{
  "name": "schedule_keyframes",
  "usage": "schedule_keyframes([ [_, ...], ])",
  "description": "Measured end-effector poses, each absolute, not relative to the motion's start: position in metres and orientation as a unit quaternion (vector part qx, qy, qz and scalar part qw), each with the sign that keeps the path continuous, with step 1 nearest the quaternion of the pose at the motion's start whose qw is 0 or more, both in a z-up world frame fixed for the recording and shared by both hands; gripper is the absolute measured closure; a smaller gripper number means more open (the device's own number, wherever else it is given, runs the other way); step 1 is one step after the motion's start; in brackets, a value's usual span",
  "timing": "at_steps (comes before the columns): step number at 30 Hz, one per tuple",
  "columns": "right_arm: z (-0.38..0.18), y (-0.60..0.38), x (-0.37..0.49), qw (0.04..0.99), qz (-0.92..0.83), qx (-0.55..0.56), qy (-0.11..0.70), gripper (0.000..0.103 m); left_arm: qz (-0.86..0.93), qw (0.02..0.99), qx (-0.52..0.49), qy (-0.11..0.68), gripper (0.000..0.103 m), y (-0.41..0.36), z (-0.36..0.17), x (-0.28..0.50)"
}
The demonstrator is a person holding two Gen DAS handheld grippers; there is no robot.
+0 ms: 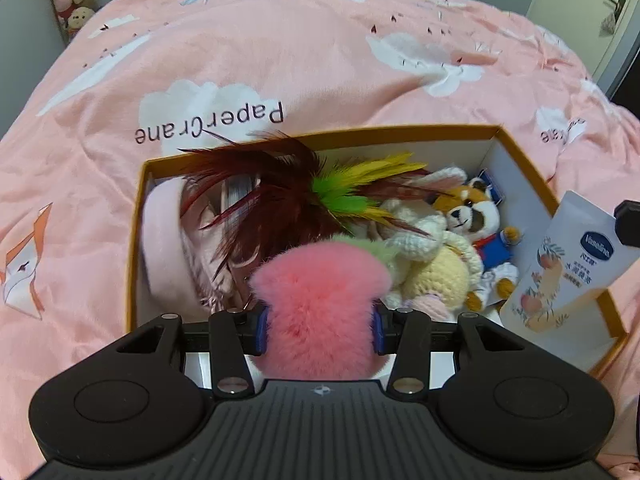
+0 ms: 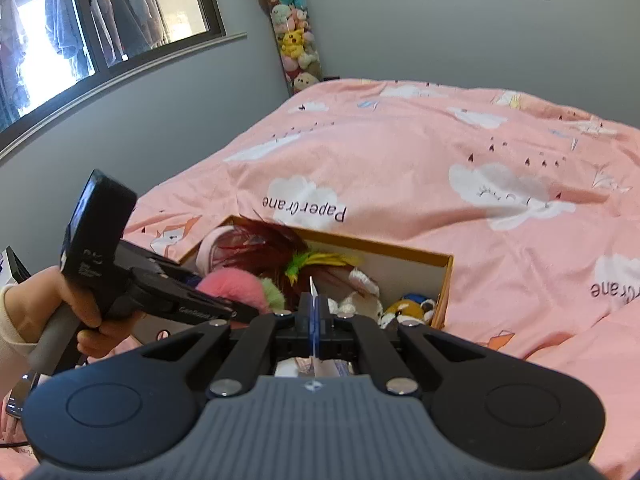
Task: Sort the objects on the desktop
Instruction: 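Carry the pompom and tube over the box and release the pompom inside, then lower the white lotion tube into the box with the right gripper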
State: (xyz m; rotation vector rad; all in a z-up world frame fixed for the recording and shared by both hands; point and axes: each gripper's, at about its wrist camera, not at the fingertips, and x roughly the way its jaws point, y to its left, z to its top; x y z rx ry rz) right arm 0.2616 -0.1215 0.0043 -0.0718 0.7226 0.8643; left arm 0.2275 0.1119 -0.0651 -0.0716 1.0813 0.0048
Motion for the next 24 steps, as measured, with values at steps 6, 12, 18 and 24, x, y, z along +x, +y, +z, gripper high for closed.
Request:
schedule_keyframes([
  [6, -0.011, -0.115, 0.273, 0.836, 0.412, -0.032, 0.362, 0.103, 0.002, 0.857, -0.027, 0.514, 0.056, 0.114, -0.074, 0.24],
  [12, -0.02, -0.112, 0.277, 0.831, 0.41, -0.032, 0.375, 0.103, 0.0, 0.859, -0.028, 0.511, 0.059, 0.116, -0.072, 0.241],
  [18, -0.017, -0.11, 0.277, 0.82, 0.427, -0.017, 0.381, 0.103, 0.02, 0.875, -0.048, 0.48, 0.059, 0.128, -0.044, 0.216],
  [24, 0.0, -0.084, 0.272, 0.798, 0.481, -0.019, 0.363, 0.103, 0.074, 0.887, -0.039, 0.454, 0.059, 0.143, -0.013, 0.185],
])
